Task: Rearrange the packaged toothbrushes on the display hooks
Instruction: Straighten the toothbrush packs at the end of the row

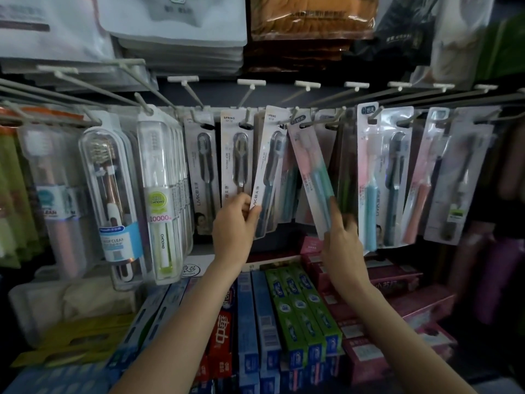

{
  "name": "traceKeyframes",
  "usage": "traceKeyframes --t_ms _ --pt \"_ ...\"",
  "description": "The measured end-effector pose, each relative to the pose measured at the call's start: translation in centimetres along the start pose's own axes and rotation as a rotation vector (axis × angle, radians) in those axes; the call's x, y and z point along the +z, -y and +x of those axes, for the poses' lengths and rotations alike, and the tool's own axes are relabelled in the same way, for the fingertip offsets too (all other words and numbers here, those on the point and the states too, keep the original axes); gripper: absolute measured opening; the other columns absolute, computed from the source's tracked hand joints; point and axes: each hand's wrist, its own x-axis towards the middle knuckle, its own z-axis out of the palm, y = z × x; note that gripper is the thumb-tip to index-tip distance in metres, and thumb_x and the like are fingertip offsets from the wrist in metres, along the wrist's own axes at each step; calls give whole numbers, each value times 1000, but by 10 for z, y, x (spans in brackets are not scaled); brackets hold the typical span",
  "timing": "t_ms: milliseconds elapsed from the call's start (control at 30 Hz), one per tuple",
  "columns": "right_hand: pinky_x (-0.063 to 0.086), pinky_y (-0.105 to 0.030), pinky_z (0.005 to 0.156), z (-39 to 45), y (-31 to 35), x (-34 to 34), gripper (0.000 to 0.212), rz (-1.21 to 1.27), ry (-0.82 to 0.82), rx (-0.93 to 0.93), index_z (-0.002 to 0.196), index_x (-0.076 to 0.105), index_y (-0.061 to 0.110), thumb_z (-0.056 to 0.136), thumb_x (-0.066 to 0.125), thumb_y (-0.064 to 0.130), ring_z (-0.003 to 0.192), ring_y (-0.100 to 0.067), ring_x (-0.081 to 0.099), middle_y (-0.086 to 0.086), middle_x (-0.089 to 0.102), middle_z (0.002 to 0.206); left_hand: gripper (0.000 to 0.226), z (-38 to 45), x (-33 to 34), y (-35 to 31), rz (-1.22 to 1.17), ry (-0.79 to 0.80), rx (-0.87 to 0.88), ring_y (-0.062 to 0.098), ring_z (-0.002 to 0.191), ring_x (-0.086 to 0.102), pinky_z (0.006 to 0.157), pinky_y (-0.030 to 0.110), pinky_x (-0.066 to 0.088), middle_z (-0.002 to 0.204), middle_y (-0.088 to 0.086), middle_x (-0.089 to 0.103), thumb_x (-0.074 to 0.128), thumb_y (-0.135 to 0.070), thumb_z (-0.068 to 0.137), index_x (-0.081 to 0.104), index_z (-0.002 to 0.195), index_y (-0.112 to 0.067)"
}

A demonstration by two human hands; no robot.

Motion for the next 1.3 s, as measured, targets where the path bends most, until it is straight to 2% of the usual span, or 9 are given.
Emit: traceKeyframes --t_ms 133,233,400,633,733,833,933,1100,1300 --pt "46 -40 68 -6 2 8 69 2 80 -12 148 15 23 90 37 -9 79 -34 55 -24 36 135 17 -3 4 -4 -27 -5 -2 12 64 53 56 22 41 67 -9 51 60 -18 88 50 75 -15" --pt "48 -38 77 -10 4 3 47 -30 131 -73 136 39 10 91 40 -3 93 -33 57 -15 46 125 18 -4 5 -3 -36 -19 10 12 62 53 55 23 43 66 -9 51 61 -17 88 51 74 -12" --pt "41 -4 64 -3 11 -30 19 175 -254 -262 106 61 4 89 52 1 68 -1 52 0 54 99 18 -3 8 2 -73 -27 22 17 63 55 57 28 46 69 2 57 63 -17 86 55 76 -6" --pt "38 -15 60 7 -8 -55 18 467 -605 -155 98 49 15 88 50 -1 68 0 45 -3 46 90 12 -6 8 -2 -54 -41 27 13 66 53 60 24 42 73 0 56 64 -16 86 55 79 -10" --pt "40 -21 71 13 -16 -63 22 435 -669 -103 107 47 10 87 56 6 83 -13 46 -3 39 104 14 -6 7 -2 -60 -37 32 14 65 53 60 26 44 71 -1 56 64 -16 86 55 78 -9" --pt "36 -27 85 25 -26 -62 43 339 -466 -15 117 47 5 84 66 23 105 -23 44 -2 38 111 15 -6 5 -3 -50 -38 41 14 64 54 59 27 46 67 -4 54 63 -16 86 55 76 -7" --pt "39 -24 83 26 -28 -50 57 373 -213 -9 125 45 9 78 70 30 101 -14 48 0 48 111 16 -7 5 -6 -60 -34 41 9 61 52 57 23 44 64 -10 51 63 -15 86 54 75 -10" --pt "46 -18 69 26 -21 -41 41 615 -139 38 121 47 10 87 58 31 81 -2 55 9 56 88 16 -9 4 -7 -71 -31 40 0 62 50 56 18 42 65 -14 50 63 -15 86 52 75 -13" --pt "54 -29 77 28 -25 -46 41 805 -10 59 121 43 13 86 62 22 92 -15 59 -4 57 102 14 -7 6 -4 -73 -35 28 9 63 54 58 25 45 66 -7 54 63 -17 86 55 77 -10"
